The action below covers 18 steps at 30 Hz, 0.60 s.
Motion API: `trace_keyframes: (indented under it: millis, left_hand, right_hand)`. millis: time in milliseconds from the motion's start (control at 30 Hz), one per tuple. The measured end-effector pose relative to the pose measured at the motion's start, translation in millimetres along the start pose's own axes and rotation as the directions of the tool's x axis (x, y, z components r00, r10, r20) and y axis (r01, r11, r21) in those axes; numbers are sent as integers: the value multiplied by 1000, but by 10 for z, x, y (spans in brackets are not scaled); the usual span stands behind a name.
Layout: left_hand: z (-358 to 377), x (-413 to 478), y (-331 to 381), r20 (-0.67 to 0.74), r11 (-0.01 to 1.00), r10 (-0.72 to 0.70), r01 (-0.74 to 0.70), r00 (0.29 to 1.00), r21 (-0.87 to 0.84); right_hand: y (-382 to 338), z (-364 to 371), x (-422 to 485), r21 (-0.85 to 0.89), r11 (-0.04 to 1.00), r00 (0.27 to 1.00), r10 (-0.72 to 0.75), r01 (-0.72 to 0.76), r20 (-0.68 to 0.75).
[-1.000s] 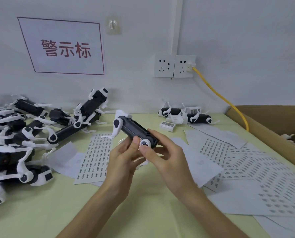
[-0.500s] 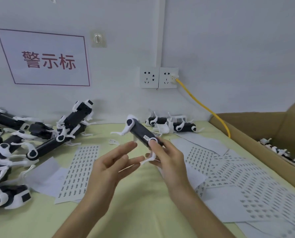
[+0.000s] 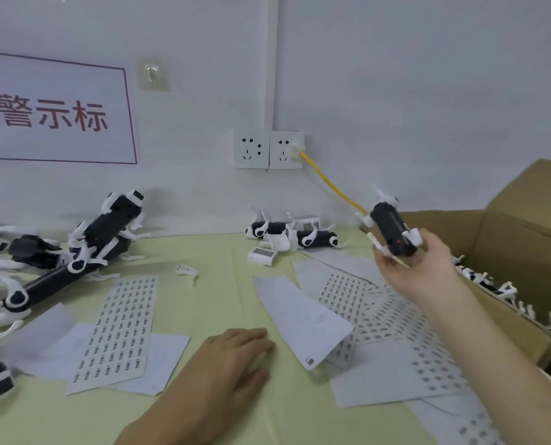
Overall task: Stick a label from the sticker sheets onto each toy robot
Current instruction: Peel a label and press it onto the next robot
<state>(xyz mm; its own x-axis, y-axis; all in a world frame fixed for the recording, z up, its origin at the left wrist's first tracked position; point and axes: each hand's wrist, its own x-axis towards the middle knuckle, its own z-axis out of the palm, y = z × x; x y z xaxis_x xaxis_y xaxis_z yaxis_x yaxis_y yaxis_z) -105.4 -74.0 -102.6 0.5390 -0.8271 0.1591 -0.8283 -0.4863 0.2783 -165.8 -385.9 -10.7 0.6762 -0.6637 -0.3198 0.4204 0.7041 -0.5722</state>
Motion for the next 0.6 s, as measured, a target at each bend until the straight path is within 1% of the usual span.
trace_keyframes:
  millis: [67,100,133,200,233,300,367,433,500,567,600]
  left_hand:
    - [1,-9,-16,-1,1000,-3,3,1000,3]
    - [3,-11,-17,-1,1000,1,-1,1000,8]
    - [8,-3,-11,-1,1000,6,-6,1000,15]
    - [12,-4,-22,-14,1000,5,-5,1000,3]
    - [17,-3,-30,-21,1000,4,-4,1000,-9]
    - [36,-9,-43,-32,1000,2,-3,999,-31]
    - [53,-14,-60,-36,999,10,-11,999,-43]
    - [59,-14,-77,-35,999,15,-16,999,-52]
    - [44,-2,-113,-46,998,15,-18,999,-68]
    - [-3,2,-178,-80,996,-9,2,997,-93]
    - [-34,-1,-227,-104,995,-32,22,994,-94]
  right_hand:
    - [-338,-106,192,82,992,996,-95,94,-1]
    - [-447,-166,267,46,990,991,-133,134,-26]
    - [-501,-226,330,-46,986,984,-164,161,-69]
    - [-397,-311,382,-261,954,975,-185,148,-125]
    - [-280,-331,372,-337,933,978,-175,129,-110]
    - [-7,-302,304,-464,877,988,-154,124,-28]
    - [263,-206,208,-583,795,985,-158,168,69]
    - [518,-59,95,-704,664,967,-166,253,192]
    - [762,119,-32,-803,481,934,-120,352,338]
    - [987,250,-155,-870,240,897,-13,431,441]
    - [1093,278,-187,-882,84,882,53,464,468]
